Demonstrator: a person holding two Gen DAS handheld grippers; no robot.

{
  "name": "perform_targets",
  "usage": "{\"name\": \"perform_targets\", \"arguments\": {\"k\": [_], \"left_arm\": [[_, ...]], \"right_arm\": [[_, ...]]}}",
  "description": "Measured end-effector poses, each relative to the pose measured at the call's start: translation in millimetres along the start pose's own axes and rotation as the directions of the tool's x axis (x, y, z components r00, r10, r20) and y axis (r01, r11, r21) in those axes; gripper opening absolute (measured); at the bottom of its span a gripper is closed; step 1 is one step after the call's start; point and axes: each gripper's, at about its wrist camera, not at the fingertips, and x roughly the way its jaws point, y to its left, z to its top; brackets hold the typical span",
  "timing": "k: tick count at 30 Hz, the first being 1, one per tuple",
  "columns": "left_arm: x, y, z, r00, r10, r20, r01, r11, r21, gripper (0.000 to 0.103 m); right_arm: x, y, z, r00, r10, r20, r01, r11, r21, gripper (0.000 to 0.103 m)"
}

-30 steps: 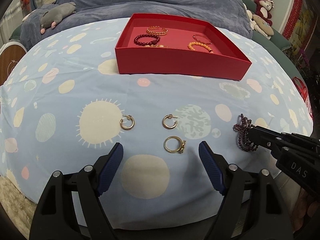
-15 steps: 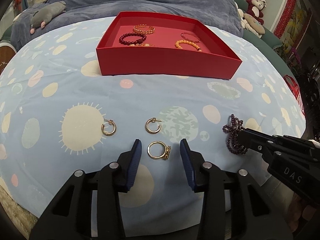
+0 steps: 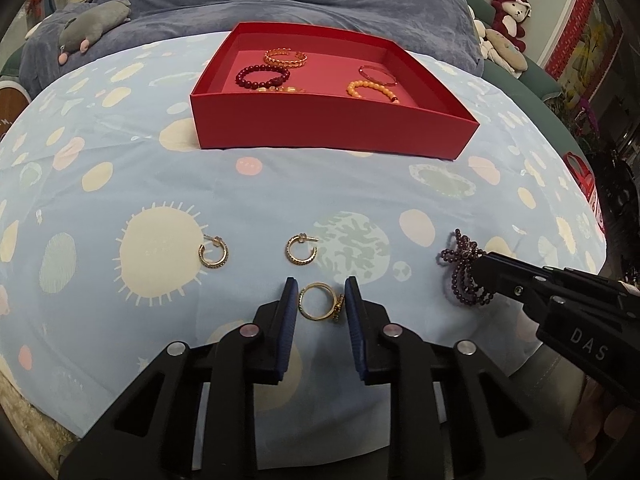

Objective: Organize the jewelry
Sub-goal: 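Grasp the gold stone ring with the left tool while the right tool holds the purple strand, then carry the strand and ring into the red box and open both tools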

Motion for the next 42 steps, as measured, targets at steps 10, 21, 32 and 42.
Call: {"name": "perform_targets", "arguments": {"k": [10, 21, 32, 42], "left_arm": [[-14, 3, 11, 1.000, -0.012, 0.016, 0.013, 1.000, -0.029, 0.023], [-32, 9, 58, 0.997, -0.029, 0.075, 0.033, 0.998, -0.054, 0.023], [-10, 11, 159, 0.987, -0.031, 0.157, 0.036, 0.999, -0.026, 0.023], [58, 6, 231, 0.991, -0.051, 0.127, 0.054, 0.998, -0.020, 0.023]], "right_arm": [[-20, 6, 14, 0.997, 0.065, 0.048, -0.066, 0.998, 0.015, 0.007], [-56, 3, 74, 0.982, 0.089, 0.169, -0.090, 0.996, -0.001, 0.007], [-21, 0, 157, 0.978, 0.078, 0.191, -0.072, 0.997, -0.041, 0.007], [40, 1, 207, 0.984, 0.062, 0.167, -0.051, 0.996, -0.068, 0.007]]}}
